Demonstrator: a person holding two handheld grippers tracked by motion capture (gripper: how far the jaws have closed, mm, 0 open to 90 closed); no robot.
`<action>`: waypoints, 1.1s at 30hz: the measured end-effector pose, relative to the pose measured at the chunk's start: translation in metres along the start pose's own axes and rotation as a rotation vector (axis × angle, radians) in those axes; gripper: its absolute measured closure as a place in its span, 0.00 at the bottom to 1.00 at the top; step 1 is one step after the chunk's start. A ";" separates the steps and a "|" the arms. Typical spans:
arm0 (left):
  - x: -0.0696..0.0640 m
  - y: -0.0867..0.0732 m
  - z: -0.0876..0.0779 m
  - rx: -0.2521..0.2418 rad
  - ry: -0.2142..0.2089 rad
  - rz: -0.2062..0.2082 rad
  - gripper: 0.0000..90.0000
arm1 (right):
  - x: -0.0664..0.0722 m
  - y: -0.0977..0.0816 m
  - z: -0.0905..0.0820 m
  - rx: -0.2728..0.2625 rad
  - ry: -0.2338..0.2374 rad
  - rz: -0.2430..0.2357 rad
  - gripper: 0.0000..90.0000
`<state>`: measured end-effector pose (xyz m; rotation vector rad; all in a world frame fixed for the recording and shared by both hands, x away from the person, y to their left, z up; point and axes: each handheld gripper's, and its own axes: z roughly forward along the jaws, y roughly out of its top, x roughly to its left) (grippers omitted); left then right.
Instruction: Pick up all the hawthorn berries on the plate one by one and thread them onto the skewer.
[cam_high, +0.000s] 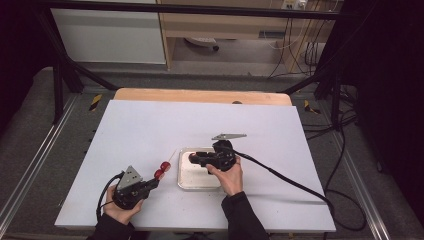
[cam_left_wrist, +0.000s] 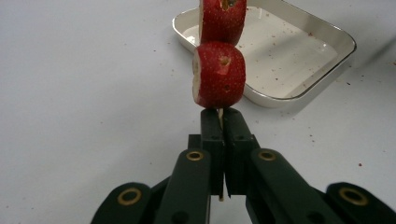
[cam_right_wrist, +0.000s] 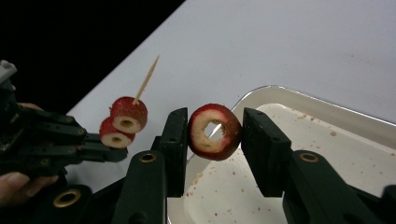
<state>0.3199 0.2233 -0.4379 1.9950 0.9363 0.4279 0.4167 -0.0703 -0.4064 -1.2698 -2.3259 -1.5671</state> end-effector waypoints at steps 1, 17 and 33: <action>-0.001 0.000 0.000 -0.001 0.000 -0.003 0.98 | 0.000 -0.004 0.000 -0.027 0.009 0.010 0.69; -0.022 0.002 0.003 -0.052 0.003 -0.089 0.98 | -0.003 -0.031 -0.003 -0.341 0.048 0.118 0.69; -0.045 0.016 0.013 -0.104 0.004 -0.129 0.98 | -0.002 -0.025 -0.006 -0.598 0.091 0.183 0.69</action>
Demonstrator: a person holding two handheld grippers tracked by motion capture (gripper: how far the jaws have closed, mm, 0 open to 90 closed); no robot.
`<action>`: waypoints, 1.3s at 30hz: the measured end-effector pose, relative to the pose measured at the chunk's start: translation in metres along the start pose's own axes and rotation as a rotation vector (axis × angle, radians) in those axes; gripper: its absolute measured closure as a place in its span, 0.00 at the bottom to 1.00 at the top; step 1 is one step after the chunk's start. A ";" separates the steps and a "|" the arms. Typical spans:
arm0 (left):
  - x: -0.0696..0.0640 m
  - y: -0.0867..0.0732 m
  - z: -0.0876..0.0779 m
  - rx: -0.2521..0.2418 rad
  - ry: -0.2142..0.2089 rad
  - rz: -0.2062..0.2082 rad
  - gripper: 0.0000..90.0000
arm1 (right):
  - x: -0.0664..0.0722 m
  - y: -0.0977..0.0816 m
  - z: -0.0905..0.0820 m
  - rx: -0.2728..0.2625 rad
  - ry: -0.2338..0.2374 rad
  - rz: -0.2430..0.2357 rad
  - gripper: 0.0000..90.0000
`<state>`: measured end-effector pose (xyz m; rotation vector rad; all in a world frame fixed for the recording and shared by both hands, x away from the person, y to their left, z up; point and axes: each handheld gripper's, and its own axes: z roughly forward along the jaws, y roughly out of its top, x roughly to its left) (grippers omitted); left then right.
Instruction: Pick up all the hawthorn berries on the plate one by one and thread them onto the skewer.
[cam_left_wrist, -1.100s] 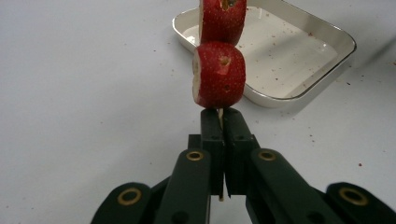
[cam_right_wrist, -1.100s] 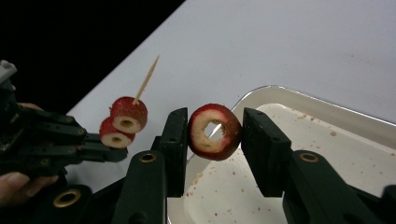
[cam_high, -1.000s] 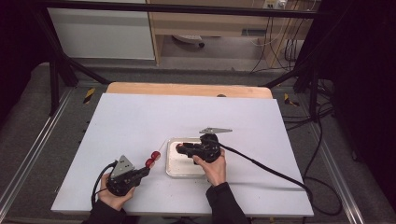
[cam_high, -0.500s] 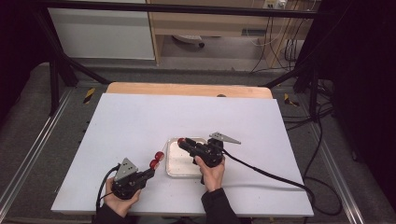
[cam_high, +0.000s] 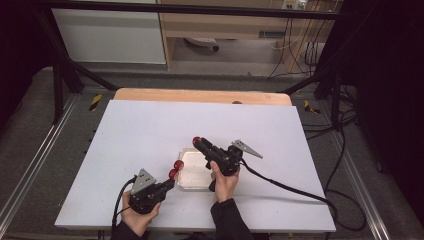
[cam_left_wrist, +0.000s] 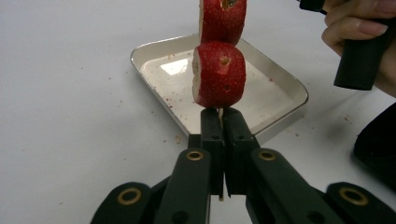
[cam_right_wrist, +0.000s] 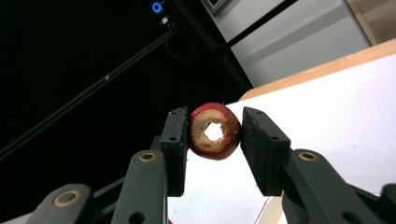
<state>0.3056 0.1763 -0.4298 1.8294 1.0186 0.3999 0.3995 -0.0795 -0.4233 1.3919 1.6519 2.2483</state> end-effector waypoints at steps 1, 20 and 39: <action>-0.001 0.001 0.001 0.001 0.000 -0.002 0.98 | 0.000 0.001 0.001 -0.010 0.003 0.003 0.69; -0.014 0.014 0.019 -0.005 -0.023 -0.014 0.98 | -0.001 0.008 0.001 -0.105 0.039 0.017 0.69; -0.015 0.012 0.020 -0.015 -0.029 -0.015 0.98 | -0.001 0.006 0.001 -0.099 0.047 0.015 0.69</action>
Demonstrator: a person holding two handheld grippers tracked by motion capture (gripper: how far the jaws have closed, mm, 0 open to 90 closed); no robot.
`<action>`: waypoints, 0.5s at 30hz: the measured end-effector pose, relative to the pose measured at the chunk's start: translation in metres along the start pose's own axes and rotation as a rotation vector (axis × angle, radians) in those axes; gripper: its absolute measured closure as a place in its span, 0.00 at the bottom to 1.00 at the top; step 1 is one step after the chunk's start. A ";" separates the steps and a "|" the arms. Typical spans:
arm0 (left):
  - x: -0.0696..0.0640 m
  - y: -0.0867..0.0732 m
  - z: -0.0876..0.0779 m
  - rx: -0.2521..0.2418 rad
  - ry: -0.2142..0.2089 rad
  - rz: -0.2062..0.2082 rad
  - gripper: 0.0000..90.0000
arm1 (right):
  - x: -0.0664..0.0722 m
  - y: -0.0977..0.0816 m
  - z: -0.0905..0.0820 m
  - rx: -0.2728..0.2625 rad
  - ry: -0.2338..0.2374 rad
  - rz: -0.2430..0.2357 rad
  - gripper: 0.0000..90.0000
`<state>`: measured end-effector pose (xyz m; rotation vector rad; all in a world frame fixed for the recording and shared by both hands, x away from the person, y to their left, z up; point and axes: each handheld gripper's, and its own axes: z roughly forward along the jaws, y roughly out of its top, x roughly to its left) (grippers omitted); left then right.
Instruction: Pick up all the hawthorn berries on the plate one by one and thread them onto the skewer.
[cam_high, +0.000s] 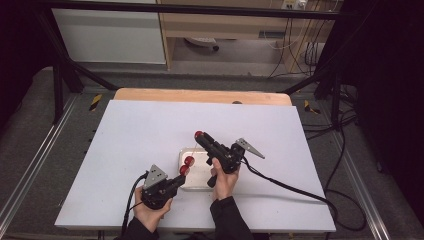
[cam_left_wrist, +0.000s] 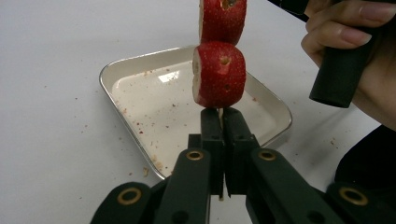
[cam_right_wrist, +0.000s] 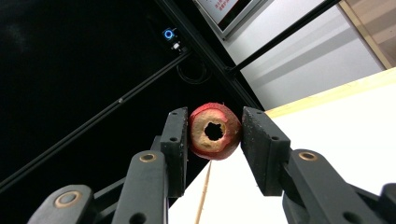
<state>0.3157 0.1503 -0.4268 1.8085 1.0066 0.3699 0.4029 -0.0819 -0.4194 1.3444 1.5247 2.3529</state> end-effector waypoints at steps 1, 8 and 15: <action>0.000 0.000 0.000 0.000 0.000 0.000 0.98 | 0.000 0.000 0.000 0.001 0.000 0.000 0.69; 0.000 0.001 0.000 -0.011 0.005 -0.007 0.98 | 0.000 -0.003 0.000 0.007 0.002 0.000 0.69; -0.002 0.006 0.003 -0.021 0.005 -0.032 0.98 | 0.000 -0.010 0.000 0.019 0.008 0.007 0.70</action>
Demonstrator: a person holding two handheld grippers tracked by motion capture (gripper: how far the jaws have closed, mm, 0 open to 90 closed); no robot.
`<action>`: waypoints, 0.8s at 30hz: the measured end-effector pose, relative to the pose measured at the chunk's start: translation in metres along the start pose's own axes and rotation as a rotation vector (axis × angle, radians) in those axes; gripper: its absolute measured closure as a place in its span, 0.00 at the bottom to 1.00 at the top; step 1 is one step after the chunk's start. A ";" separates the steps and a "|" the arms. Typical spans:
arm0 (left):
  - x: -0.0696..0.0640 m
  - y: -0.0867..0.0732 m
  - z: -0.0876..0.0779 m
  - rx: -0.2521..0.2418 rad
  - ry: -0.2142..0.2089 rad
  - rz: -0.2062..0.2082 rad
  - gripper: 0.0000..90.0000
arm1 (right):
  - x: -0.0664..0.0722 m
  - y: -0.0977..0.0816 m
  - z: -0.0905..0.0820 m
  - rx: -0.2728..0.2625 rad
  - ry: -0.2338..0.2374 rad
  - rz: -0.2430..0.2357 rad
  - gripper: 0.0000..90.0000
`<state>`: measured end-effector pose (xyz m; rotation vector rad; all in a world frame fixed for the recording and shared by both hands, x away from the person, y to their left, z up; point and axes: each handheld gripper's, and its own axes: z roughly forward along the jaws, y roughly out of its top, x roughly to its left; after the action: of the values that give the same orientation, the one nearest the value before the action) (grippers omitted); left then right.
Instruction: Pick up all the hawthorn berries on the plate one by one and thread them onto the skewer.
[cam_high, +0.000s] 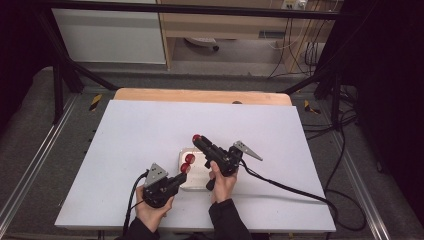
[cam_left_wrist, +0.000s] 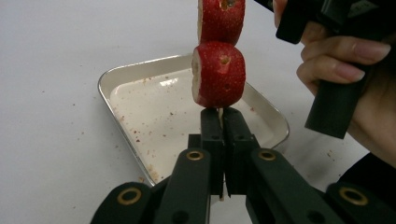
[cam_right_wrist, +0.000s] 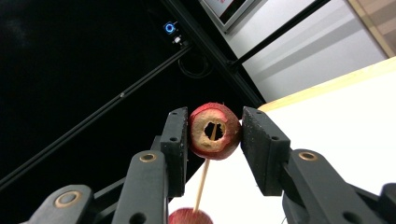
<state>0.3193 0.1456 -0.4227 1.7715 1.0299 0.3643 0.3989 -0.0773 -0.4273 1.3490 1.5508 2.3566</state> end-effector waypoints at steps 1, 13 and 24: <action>0.000 0.001 0.000 -0.004 0.002 -0.003 0.98 | 0.000 -0.001 0.000 0.003 0.001 0.002 0.70; 0.003 0.010 0.009 -0.001 0.004 -0.007 0.98 | 0.003 -0.008 -0.003 0.048 0.004 -0.001 0.70; 0.015 0.002 0.005 0.016 -0.012 0.014 0.98 | 0.005 -0.002 -0.006 0.136 -0.039 -0.073 0.56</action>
<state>0.3320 0.1539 -0.4265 1.7943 1.0149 0.3544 0.3913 -0.0783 -0.4258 1.3282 1.7464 2.2059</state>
